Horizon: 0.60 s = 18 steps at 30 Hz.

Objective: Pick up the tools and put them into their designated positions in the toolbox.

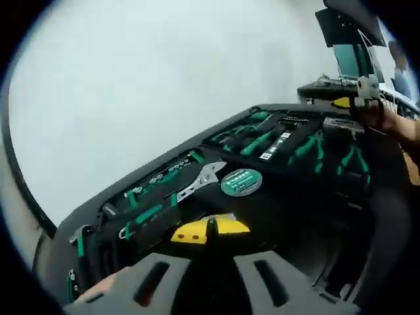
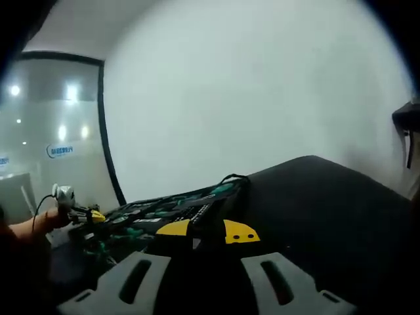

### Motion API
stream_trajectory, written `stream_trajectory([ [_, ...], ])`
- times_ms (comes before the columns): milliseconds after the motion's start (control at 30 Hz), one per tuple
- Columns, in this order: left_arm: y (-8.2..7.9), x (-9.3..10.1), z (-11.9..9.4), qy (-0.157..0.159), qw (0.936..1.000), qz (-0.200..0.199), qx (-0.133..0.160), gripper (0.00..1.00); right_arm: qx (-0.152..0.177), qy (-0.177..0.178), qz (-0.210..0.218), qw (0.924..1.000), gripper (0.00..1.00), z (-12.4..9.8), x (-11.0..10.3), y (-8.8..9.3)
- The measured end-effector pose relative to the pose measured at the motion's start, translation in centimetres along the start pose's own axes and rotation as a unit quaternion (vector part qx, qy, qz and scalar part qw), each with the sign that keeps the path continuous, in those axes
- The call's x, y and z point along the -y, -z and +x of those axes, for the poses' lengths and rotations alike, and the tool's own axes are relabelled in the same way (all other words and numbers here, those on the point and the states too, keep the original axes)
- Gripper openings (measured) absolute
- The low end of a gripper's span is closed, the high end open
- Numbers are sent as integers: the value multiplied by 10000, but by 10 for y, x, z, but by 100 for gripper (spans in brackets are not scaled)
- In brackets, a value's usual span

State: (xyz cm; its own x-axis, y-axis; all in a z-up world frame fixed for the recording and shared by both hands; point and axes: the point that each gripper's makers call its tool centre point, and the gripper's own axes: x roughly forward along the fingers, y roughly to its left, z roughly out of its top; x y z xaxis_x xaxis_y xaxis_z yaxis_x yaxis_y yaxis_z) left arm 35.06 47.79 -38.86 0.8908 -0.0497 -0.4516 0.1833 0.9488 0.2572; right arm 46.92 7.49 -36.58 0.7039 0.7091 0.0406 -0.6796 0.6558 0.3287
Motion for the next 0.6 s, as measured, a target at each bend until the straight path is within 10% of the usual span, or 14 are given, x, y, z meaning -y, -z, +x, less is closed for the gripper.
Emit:
stream_trajectory([
  [100, -30, -28, -23, -49, 9890, -1149, 931, 17, 14, -2, 38, 10000, 15, 0, 1, 0],
  [267, -28, -76, -56, -380, 9809, -1746, 763, 20, 14, -24, 35, 10000, 15, 0, 1, 0],
  [467, -19, -71, -60, -399, 9943, -993, -24, 36, 58, -34, 75, 9999, 15, 2, 9, -1],
  [600, -18, -58, -59, -343, 9956, -868, 45, 40, 90, -20, 139, 9999, 15, 2, 15, -1],
])
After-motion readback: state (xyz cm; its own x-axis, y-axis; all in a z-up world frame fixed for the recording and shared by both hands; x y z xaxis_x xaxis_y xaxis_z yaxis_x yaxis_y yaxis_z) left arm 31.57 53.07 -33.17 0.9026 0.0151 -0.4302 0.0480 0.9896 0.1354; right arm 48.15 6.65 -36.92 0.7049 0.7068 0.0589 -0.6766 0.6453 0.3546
